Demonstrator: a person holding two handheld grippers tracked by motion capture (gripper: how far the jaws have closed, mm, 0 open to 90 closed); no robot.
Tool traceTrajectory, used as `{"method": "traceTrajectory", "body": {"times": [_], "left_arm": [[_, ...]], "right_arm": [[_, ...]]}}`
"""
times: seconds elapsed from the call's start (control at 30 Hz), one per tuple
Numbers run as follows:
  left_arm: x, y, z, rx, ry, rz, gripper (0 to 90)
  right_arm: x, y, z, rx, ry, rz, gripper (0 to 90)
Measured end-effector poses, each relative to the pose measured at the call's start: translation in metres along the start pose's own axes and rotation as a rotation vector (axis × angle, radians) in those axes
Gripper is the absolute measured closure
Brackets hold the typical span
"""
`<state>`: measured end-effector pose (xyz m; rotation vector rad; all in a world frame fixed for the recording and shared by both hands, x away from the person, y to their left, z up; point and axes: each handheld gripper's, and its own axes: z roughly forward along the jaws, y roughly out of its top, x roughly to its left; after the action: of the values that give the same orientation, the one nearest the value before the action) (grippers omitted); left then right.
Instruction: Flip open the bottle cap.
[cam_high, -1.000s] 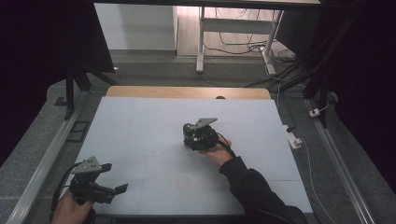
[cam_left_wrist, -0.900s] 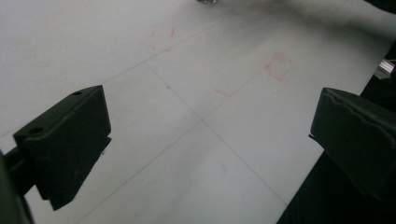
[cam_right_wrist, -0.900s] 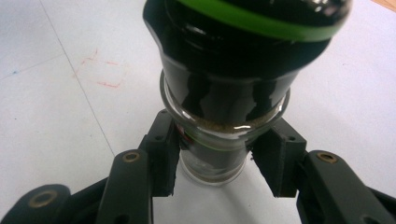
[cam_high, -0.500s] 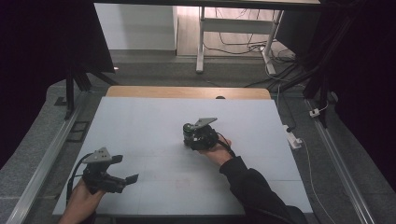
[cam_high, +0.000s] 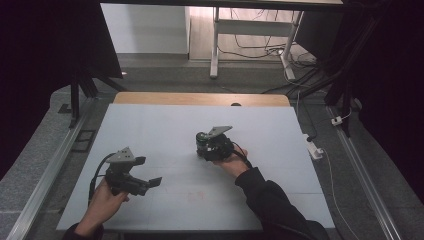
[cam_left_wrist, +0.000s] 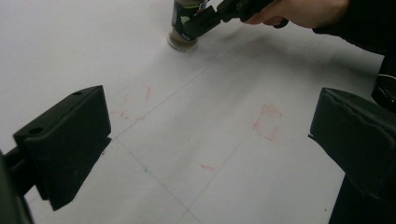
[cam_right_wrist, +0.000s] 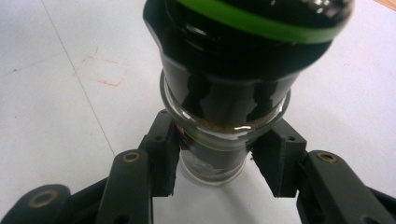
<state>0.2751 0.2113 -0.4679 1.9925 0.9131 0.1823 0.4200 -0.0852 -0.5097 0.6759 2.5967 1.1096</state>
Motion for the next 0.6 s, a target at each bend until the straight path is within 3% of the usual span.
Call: {"method": "traceTrajectory", "body": {"times": [0.6], "left_arm": [[0.008, 0.035, 0.038, 0.038, 0.0, 0.075, 0.1]], "right_arm": [[0.0, 0.0, 0.0, 0.005, 0.001, -0.003, 52.5]]}}
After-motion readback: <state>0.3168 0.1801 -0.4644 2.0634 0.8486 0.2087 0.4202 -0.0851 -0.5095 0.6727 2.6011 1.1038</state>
